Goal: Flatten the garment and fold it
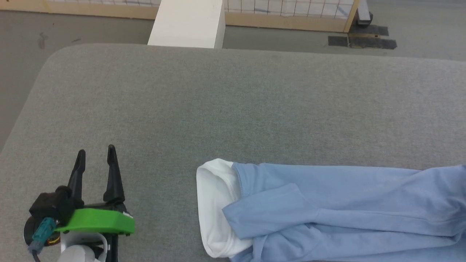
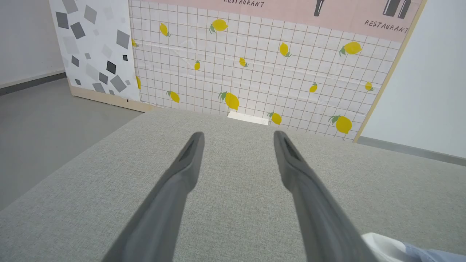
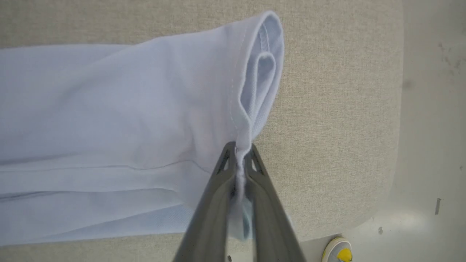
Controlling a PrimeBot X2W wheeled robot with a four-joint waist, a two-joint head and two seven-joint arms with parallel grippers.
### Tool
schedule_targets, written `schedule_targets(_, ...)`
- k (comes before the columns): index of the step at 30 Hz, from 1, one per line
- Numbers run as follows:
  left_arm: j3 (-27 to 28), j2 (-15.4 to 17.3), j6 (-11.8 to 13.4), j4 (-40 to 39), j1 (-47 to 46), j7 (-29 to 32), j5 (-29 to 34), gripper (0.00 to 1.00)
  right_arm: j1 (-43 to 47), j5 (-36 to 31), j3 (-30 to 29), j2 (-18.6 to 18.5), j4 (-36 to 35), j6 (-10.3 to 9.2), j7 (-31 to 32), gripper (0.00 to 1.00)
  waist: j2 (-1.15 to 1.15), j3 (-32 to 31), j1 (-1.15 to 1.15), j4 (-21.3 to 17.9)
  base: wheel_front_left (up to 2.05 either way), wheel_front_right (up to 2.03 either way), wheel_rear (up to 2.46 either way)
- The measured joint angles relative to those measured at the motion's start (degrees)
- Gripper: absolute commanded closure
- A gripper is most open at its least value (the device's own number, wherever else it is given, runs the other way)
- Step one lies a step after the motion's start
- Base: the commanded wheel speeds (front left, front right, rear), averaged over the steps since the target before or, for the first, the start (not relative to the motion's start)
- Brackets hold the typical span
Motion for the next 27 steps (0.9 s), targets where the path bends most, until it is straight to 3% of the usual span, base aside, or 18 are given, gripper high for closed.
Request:
schedule_targets(5,0.3,-0.4,-0.1,0.0,1.1,0.0,0.1,0.00,4.6,4.3,5.4,-0.3,-13.1,0.00,6.7,1.00,0.00,-1.5,0.00,-0.6,0.00,0.00,0.00)
schedule_targets(11,0.0,-1.0,-0.5,0.0,1.3,0.0,0.3,0.00,5.2,9.3,13.7,1.1,-19.8,-0.01,8.5,1.00,0.00,-2.5,0.00,-0.9,0.00,0.00,0.00)
schedule_targets(18,-0.6,-1.2,-1.0,0.3,1.7,0.0,0.3,0.00,1.1,11.6,26.3,2.9,-19.4,-0.01,4.2,1.00,0.00,-2.9,0.00,0.3,0.00,0.00,0.00)
schedule_targets(27,-0.8,-1.5,-1.1,1.0,2.0,0.0,0.2,0.00,-6.2,13.9,40.0,7.9,-11.6,-0.01,-1.8,1.00,0.00,-2.8,0.00,3.2,0.00,0.00,0.00)
